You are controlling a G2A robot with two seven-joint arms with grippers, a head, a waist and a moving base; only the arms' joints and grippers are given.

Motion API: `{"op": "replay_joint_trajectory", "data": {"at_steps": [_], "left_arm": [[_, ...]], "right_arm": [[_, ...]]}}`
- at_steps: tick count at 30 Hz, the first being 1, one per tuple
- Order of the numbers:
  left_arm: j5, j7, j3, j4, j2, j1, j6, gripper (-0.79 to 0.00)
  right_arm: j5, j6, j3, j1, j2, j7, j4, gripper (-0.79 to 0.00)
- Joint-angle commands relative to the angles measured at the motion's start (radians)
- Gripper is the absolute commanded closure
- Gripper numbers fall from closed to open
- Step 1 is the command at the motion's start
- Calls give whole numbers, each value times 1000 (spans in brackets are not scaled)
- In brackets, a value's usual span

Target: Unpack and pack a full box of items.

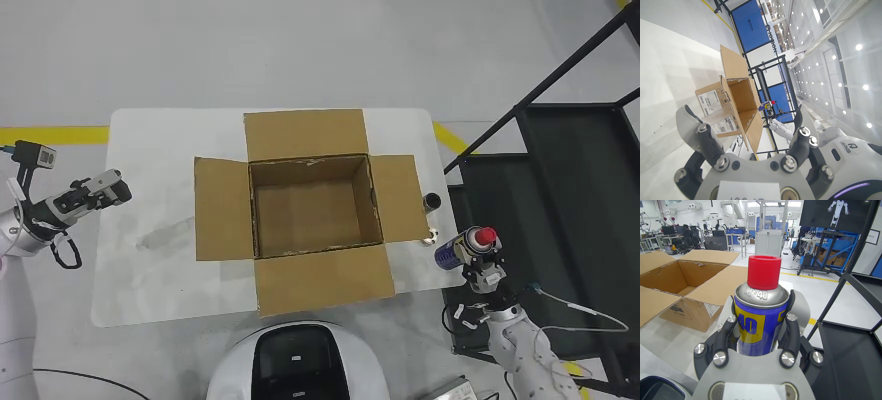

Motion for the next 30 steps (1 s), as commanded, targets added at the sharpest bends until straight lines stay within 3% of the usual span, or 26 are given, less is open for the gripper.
{"op": "replay_joint_trajectory", "data": {"at_steps": [1,23,24,25,26,29,30], "left_arm": [[0,0,0,0,0,0,0,-785],[0,0,0,0,0,0,0,-785],[0,0,0,0,0,0,0,-785],[0,0,0,0,0,0,0,-785],[0,0,0,0,0,0,0,-785],[0,0,0,0,0,0,0,-785],[0,0,0,0,0,0,0,-785]], "right_arm": [[11,20,-8,10,-4,15,12,0],[-5,100,-177,221,-57,-198,393,0],[-3,98,-181,228,-59,-202,403,-49],[-3,96,-186,235,-61,-204,414,-283],[-3,93,-191,242,-63,-206,423,-369],[-7,91,-205,264,-68,-207,452,-416],[-6,91,-208,269,-69,-211,462,-514]]}}
